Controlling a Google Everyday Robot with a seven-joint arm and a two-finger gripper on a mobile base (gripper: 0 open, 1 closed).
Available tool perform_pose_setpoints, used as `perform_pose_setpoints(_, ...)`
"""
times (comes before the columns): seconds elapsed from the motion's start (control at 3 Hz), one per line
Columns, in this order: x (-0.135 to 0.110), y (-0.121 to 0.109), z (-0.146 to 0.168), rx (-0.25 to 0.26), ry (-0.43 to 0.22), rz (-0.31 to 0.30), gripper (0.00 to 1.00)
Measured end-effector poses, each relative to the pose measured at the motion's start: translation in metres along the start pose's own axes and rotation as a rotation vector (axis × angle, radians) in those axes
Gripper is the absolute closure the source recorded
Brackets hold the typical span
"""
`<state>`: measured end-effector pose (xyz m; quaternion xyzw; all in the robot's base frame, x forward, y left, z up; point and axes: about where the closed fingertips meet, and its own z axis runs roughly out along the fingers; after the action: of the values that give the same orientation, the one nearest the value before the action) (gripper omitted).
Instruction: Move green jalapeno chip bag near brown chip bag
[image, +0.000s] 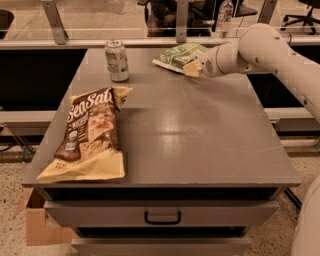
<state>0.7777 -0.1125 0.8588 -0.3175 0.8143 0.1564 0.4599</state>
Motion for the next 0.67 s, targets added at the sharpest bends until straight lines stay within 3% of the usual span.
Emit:
perform_pose_setpoints(0.33,-0.0010,0.0009,-0.0074,0.036,0.001,0.002,1.00)
perform_pose_setpoints(0.67,-0.0022,-0.0007,-0.0131,0.055,-0.004,0.004,1.00)
